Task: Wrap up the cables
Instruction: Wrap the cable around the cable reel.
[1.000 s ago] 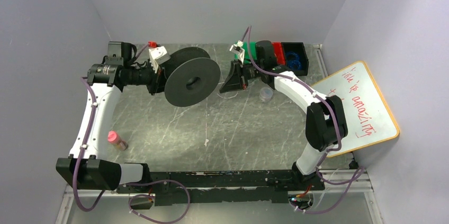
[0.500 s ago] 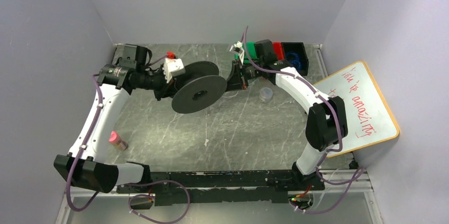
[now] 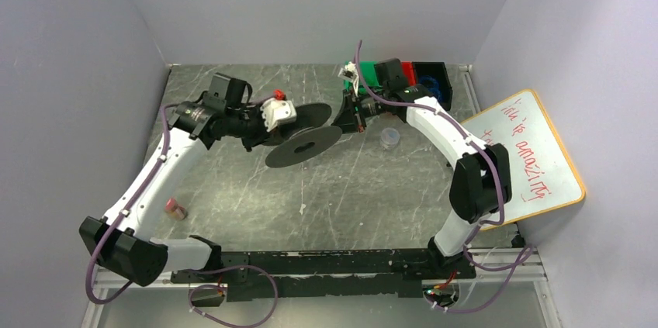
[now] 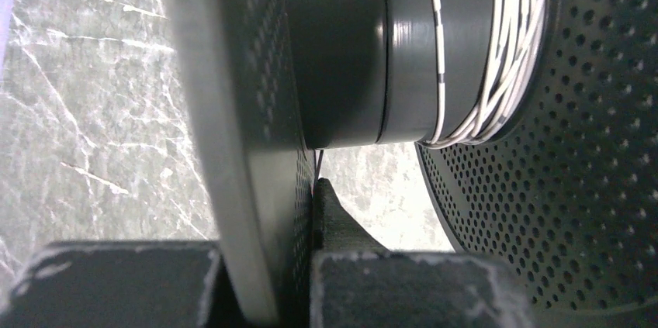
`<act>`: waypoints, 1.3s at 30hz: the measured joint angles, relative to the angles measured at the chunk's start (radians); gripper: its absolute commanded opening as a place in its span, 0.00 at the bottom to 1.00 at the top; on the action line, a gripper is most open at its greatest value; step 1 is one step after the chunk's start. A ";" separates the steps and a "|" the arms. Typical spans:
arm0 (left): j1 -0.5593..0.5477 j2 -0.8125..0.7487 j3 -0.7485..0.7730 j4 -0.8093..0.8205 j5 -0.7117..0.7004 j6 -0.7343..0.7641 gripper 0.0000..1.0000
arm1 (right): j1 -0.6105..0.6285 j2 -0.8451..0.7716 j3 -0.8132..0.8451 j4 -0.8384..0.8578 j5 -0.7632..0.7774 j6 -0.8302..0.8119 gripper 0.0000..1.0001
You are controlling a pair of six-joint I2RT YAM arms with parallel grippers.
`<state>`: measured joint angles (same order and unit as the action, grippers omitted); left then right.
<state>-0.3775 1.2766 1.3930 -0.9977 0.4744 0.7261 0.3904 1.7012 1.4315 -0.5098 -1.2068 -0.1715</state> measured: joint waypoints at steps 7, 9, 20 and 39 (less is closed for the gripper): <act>-0.087 0.000 -0.032 0.089 -0.122 -0.051 0.02 | -0.007 -0.035 0.000 -0.004 0.024 0.015 0.00; -0.112 0.002 -0.032 0.109 -0.155 -0.062 0.02 | -0.011 -0.045 0.000 0.001 0.027 0.026 0.00; -0.257 0.051 -0.051 0.223 -0.384 -0.154 0.02 | -0.041 -0.092 -0.084 0.158 0.112 0.235 0.00; -0.318 0.146 -0.019 0.256 -0.527 -0.254 0.02 | -0.044 -0.140 -0.131 0.234 0.251 0.379 0.00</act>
<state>-0.6956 1.4231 1.3739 -0.7414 -0.0525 0.4721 0.3462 1.5612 1.3003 -0.2756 -0.9554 0.2077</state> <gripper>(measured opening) 0.065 0.009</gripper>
